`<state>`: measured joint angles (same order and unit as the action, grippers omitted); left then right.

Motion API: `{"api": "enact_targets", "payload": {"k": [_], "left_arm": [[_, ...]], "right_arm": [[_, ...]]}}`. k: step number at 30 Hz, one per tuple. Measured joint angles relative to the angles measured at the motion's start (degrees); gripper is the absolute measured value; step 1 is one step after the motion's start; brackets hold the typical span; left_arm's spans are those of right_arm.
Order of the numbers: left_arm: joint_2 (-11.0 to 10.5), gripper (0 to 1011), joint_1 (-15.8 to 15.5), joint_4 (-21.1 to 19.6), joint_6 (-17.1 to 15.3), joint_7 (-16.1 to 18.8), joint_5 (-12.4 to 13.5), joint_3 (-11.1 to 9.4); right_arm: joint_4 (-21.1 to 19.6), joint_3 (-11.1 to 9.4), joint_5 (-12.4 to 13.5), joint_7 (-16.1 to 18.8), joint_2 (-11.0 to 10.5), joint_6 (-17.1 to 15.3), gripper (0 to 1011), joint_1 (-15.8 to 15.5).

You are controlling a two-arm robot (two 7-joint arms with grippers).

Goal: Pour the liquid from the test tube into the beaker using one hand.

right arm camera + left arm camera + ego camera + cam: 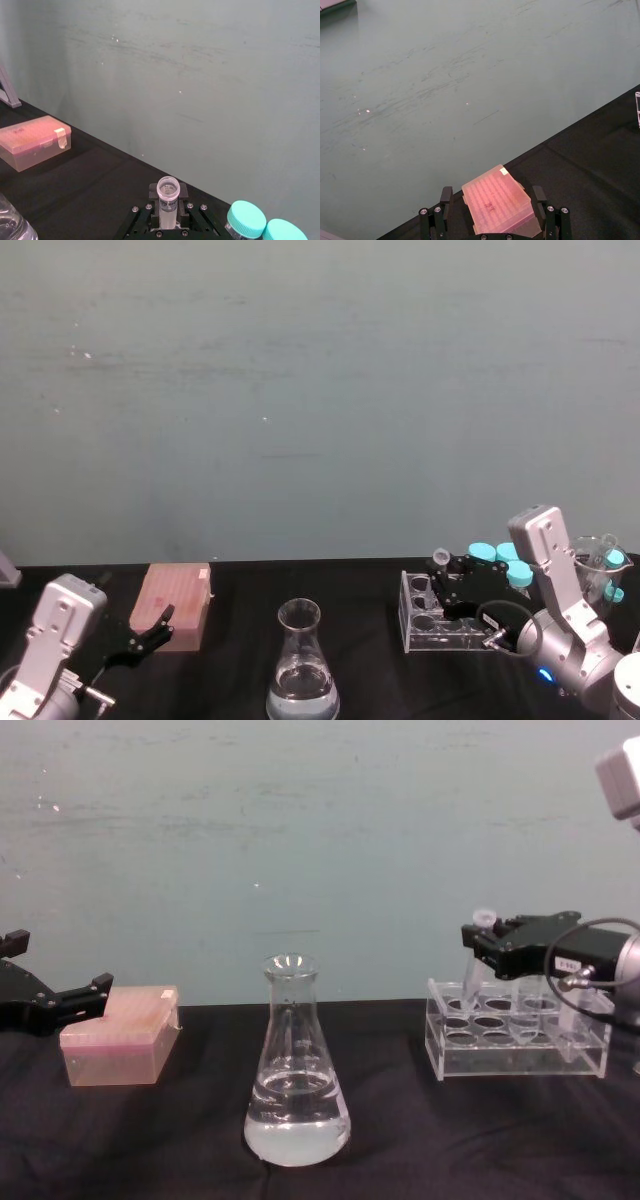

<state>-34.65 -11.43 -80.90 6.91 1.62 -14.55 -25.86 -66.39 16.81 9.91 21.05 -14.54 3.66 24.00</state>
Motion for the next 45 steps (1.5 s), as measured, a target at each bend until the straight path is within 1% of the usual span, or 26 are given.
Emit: {"api": "enact_targets", "payload": {"k": [7, 23, 32, 38, 45], "left_arm": [[0.0, 1000, 0.0, 0.0, 0.0, 0.0, 0.0, 0.0], [0.0, 1000, 0.0, 0.0, 0.0, 0.0, 0.0, 0.0], [0.0, 1000, 0.0, 0.0, 0.0, 0.0, 0.0, 0.0], [0.0, 1000, 0.0, 0.0, 0.0, 0.0, 0.0, 0.0], [0.0, 1000, 0.0, 0.0, 0.0, 0.0, 0.0, 0.0]], "right_arm": [[-1.71, -0.48, 0.63, 0.0, -0.43, -0.19, 208, -0.49], [-3.36, -0.75, 1.28, -0.2, -0.88, -0.18, 208, -0.52], [-4.22, -0.41, -0.4, -1.26, -1.12, 0.79, 208, -0.37], [-4.83, -0.26, -1.05, -1.43, -1.19, 1.3, 208, -0.48], [-7.65, 0.07, -2.91, -2.1, -1.6, 2.09, 208, -1.48]]}}
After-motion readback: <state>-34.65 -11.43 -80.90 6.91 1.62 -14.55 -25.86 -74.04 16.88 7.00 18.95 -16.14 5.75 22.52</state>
